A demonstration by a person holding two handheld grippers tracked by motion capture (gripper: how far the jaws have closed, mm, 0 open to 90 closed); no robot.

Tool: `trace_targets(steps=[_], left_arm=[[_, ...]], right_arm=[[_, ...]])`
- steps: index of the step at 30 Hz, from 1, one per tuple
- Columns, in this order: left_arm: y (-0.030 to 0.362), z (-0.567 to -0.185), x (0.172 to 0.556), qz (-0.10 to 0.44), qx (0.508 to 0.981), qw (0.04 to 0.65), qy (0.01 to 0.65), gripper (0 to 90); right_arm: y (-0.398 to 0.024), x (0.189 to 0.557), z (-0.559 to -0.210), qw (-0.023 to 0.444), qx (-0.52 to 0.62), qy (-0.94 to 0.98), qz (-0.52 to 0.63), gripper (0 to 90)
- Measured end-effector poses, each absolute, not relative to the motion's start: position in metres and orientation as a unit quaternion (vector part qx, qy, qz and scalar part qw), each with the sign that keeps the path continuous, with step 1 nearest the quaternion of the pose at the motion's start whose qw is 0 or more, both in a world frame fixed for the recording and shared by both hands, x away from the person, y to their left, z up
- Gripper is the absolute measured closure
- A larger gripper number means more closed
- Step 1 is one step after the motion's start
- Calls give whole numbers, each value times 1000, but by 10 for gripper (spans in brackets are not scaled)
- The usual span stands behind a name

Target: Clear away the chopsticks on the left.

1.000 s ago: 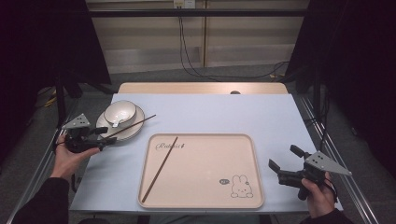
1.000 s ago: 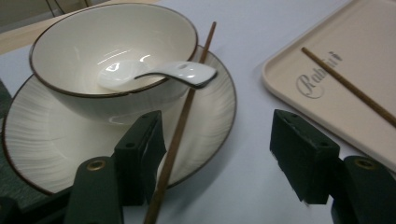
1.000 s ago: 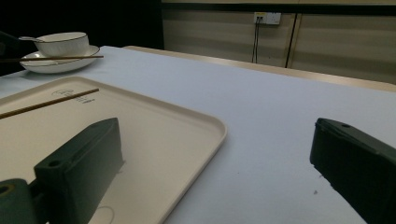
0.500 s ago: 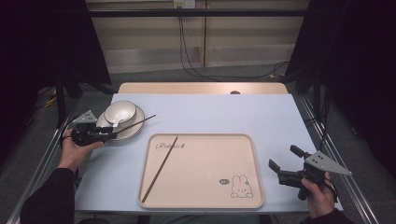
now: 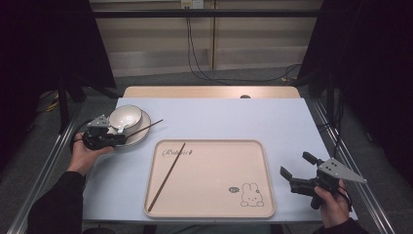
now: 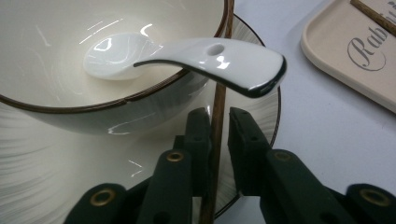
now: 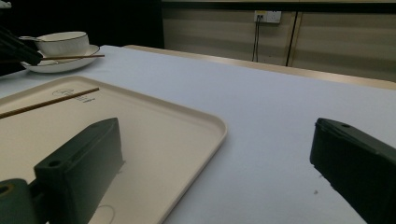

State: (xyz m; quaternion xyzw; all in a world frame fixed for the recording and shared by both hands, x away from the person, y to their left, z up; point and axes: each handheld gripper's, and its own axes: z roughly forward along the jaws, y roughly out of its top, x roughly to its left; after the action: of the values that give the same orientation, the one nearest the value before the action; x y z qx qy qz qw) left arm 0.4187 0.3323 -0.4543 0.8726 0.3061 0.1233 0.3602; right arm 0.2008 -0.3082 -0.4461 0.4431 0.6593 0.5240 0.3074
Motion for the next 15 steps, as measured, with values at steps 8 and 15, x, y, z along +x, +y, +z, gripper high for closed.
trace_targets(steps=[8, 15], left_arm=[[332, -449, 415, 107, 873, 368, 302, 850], [334, -444, 409, 88, 850, 397, 334, 852]], right_arm=[[-308, 201, -446, 303, 444, 660, 524, 20], [-308, 201, -446, 303, 444, 660, 525, 20]])
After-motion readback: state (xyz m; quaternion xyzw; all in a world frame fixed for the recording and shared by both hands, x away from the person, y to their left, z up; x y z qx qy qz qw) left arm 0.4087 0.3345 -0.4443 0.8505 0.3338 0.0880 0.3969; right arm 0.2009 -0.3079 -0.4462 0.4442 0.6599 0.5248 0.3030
